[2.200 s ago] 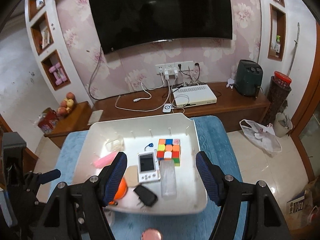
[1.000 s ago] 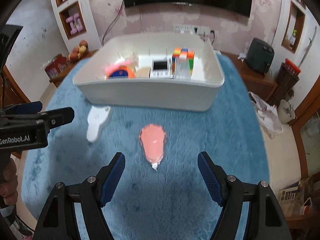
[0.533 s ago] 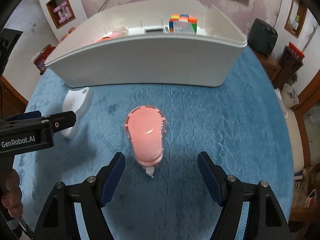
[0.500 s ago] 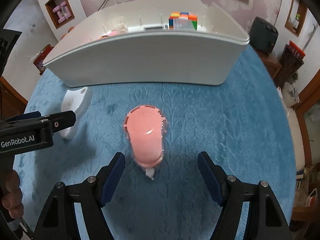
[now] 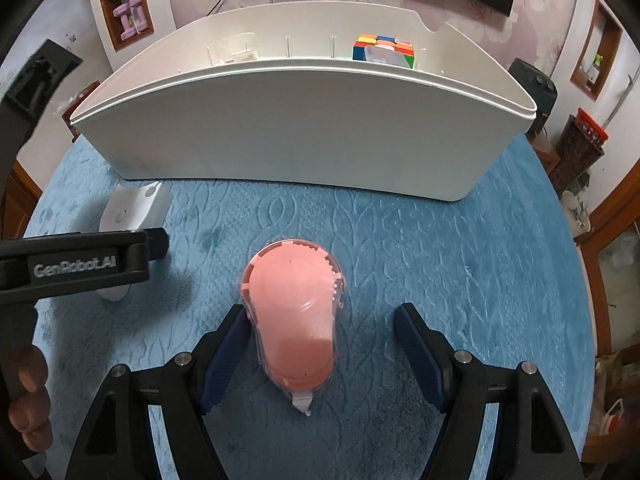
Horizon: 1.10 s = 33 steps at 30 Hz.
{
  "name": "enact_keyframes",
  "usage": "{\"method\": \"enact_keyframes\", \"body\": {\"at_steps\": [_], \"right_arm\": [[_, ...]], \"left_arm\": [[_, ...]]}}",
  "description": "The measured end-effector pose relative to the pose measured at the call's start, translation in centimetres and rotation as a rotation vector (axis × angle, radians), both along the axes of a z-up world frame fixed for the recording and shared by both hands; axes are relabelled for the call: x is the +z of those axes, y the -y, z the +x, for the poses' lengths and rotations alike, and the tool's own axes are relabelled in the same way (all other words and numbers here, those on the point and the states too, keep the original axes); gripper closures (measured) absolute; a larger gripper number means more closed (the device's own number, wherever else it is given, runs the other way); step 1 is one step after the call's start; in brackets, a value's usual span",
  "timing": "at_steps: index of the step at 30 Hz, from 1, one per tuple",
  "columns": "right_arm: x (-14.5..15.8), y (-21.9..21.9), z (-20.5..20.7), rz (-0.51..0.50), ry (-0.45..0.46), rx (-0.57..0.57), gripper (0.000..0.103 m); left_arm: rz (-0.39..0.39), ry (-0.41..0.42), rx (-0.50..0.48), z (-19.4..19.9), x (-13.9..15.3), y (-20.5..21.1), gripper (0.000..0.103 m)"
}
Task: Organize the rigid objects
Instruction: 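Grasp the white holder with the left tool while the right tool grasps the pink case, then carry the white holder and pink case into the bin and open both tools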
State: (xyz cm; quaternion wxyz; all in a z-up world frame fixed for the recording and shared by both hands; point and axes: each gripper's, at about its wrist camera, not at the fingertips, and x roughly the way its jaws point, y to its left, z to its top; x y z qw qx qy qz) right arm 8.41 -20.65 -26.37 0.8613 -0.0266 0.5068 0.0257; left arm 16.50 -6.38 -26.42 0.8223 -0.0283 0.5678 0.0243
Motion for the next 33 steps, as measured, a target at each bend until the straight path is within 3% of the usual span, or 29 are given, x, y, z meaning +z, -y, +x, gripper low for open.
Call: {"method": "enact_keyframes", "body": {"at_steps": [4,7,9,11,13,17,21,24,29,33], "right_arm": [[-0.1,-0.2,-0.1,-0.004,0.009,0.007,0.029],[0.2,-0.6,0.0,-0.004,0.017,0.024,0.039],[0.4,-1.1,0.0,0.0,0.019,0.046,0.053],[0.5,-1.6,0.0,-0.008,0.02,0.056,0.055],[0.6,-1.6,0.0,0.005,0.014,0.054,0.055],[0.9,-1.2,-0.4,0.051,-0.008,0.048,0.055],[2.2,-1.0,-0.9,0.074,-0.004,0.064,0.055],[3.8,-0.9,-1.4,0.093,0.012,0.073,0.055],[8.0,0.1,-1.6,0.132,0.083,0.067,0.055],[12.5,0.7,-0.4,0.157,0.162,0.05,0.055]], "left_arm": [[0.01,0.005,0.003,-0.1,-0.2,0.2,0.0],[0.01,0.006,0.013,-0.2,-0.3,0.3,0.0],[0.013,0.006,0.017,-0.1,-0.5,0.5,0.0],[0.01,0.007,0.017,-0.1,-0.6,0.5,0.001],[0.001,0.016,0.009,-0.3,-0.4,0.5,0.007],[0.007,0.038,-0.036,-1.0,0.9,0.9,0.045],[-0.044,0.023,-0.056,-2.0,1.9,0.3,0.046],[-0.058,0.022,-0.078,-3.3,4.3,-0.5,0.046],[-0.028,0.121,-0.15,-5.1,10.1,-0.9,0.046],[-0.035,0.193,-0.19,-3.8,14.6,-1.3,0.046]]}}
